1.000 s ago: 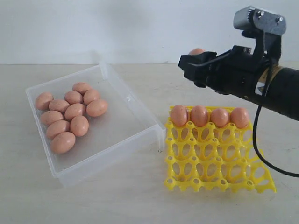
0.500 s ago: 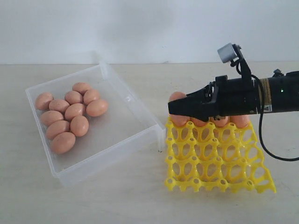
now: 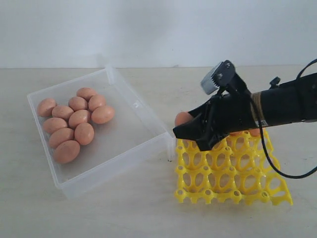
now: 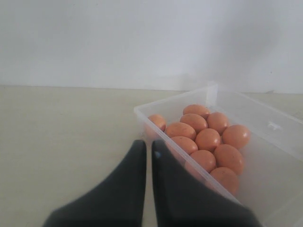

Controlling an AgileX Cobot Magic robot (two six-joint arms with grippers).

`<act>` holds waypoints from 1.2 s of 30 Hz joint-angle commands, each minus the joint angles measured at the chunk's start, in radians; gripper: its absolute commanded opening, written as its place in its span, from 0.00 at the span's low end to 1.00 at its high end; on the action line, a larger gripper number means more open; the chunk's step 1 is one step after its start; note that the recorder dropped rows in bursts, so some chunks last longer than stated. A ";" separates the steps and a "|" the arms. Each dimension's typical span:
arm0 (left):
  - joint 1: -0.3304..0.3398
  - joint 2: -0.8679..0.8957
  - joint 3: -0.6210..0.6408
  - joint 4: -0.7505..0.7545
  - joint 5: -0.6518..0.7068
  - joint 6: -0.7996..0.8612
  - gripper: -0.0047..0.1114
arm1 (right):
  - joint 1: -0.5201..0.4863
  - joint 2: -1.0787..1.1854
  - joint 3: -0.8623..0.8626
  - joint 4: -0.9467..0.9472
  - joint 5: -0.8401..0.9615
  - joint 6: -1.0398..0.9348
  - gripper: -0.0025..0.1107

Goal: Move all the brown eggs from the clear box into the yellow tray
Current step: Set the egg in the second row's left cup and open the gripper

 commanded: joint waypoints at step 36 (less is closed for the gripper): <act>0.002 -0.003 0.003 0.001 -0.001 -0.002 0.08 | 0.062 0.015 -0.005 0.028 0.204 0.016 0.40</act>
